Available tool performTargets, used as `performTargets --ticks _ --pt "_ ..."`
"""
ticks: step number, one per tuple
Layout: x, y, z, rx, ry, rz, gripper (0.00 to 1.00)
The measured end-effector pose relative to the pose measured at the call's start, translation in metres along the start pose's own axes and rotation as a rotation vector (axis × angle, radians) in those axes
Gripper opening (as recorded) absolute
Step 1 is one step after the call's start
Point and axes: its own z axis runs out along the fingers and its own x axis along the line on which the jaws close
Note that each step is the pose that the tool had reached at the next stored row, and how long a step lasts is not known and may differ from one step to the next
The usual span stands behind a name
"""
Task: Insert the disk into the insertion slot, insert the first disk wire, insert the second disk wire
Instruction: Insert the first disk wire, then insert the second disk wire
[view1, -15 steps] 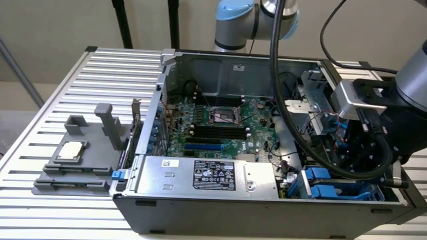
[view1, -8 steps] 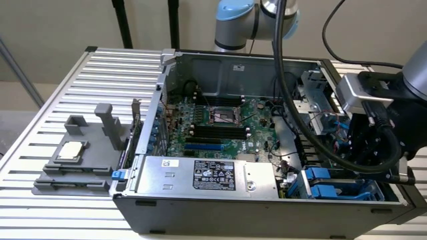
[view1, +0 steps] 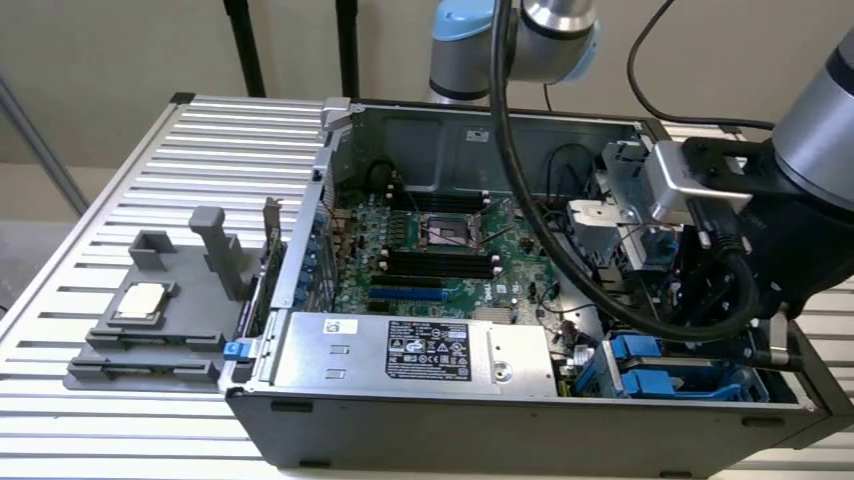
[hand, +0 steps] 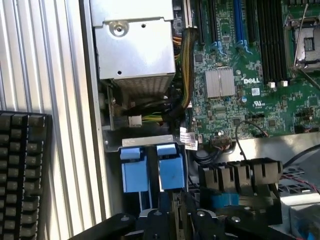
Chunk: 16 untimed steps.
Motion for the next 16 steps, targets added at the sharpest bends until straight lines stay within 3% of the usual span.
performTargets --ticks 16 --pt "0.0006 0.0001 0.0000 0.0123 -0.0017 -0.001 0.25"
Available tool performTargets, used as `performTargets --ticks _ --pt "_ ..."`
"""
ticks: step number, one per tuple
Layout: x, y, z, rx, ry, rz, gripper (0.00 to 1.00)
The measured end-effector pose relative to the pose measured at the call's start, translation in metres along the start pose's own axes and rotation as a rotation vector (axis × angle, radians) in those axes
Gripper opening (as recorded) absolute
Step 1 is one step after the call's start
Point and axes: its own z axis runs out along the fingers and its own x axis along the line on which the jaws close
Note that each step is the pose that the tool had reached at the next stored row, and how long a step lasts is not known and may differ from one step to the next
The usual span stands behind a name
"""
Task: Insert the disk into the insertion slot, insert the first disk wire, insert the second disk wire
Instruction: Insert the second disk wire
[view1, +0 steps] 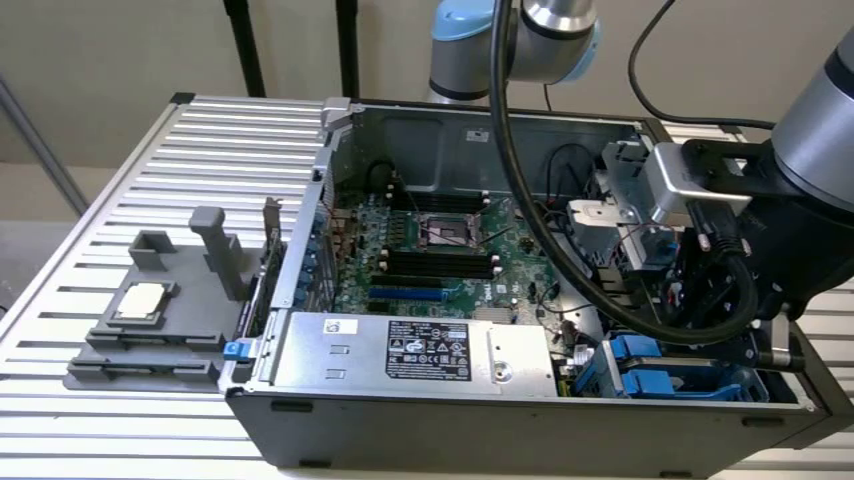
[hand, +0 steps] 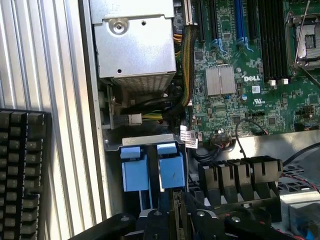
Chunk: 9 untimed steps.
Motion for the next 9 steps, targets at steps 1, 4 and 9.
performTargets --ticks 1,4,9 --pt "0.000 0.0000 0.0000 0.0002 0.0000 0.000 0.25" --pt "0.000 0.0000 0.0000 0.0001 0.0000 0.000 0.25" --pt "-0.001 -0.0006 -0.0171 0.0002 0.0000 0.000 0.25"
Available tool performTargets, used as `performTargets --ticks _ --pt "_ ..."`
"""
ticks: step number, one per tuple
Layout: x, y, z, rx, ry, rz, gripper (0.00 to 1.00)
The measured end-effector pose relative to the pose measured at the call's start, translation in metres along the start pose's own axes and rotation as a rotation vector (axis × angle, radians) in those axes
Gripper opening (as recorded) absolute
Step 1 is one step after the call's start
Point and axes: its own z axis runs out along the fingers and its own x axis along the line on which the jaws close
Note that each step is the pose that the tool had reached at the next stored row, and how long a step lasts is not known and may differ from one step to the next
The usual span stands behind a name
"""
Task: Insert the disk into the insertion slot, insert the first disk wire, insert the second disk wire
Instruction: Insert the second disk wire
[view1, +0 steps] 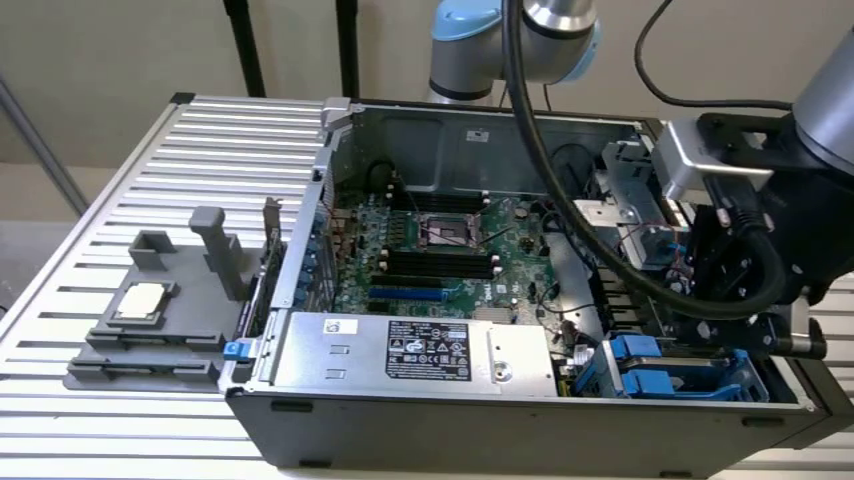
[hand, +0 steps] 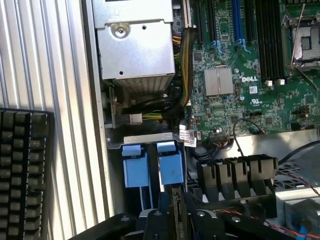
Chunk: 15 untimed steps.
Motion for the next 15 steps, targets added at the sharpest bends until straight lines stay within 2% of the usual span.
performTargets --ticks 5,10,13,15 --pt "-0.003 -0.0006 -0.0204 0.0000 0.0005 0.000 0.25" --pt "-0.015 -0.0008 -0.0211 0.0011 0.0083 0.000 0.25" --pt "-0.019 -0.0054 -0.0206 0.0014 0.0122 -0.001 0.25" --pt "-0.020 -0.0087 -0.0204 0.0009 0.0173 -0.001 0.25"
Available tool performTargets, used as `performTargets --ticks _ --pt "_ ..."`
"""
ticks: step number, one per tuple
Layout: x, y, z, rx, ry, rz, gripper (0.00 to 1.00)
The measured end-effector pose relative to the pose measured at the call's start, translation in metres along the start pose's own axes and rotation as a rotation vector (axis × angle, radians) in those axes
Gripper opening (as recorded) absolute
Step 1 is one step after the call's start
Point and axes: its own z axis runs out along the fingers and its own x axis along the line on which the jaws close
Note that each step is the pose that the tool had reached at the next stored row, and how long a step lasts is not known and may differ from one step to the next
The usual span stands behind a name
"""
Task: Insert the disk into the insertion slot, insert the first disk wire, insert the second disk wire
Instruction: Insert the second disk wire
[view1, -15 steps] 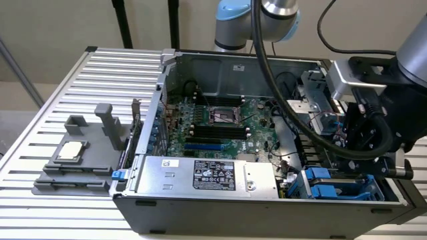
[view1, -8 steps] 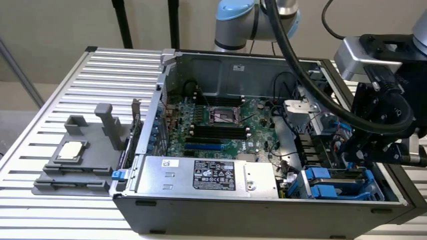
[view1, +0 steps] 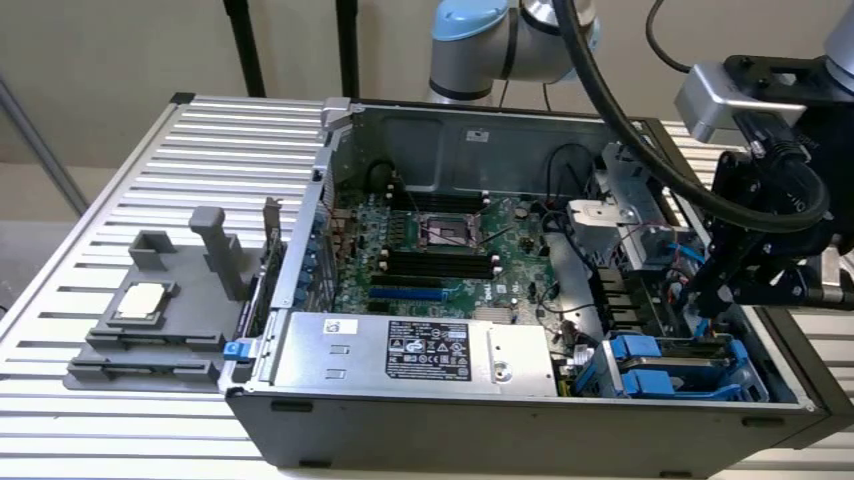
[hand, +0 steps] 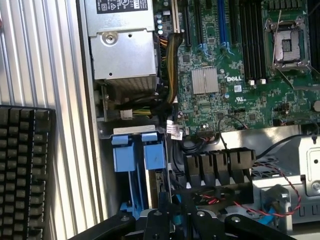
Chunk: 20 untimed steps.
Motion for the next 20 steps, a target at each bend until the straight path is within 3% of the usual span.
performTargets --ticks 11,20 --pt "-0.006 -0.0015 0.0062 0.0038 0.0338 -0.002 0.25" --pt "-0.009 -0.0020 0.0132 0.0018 0.0526 -0.003 0.25"
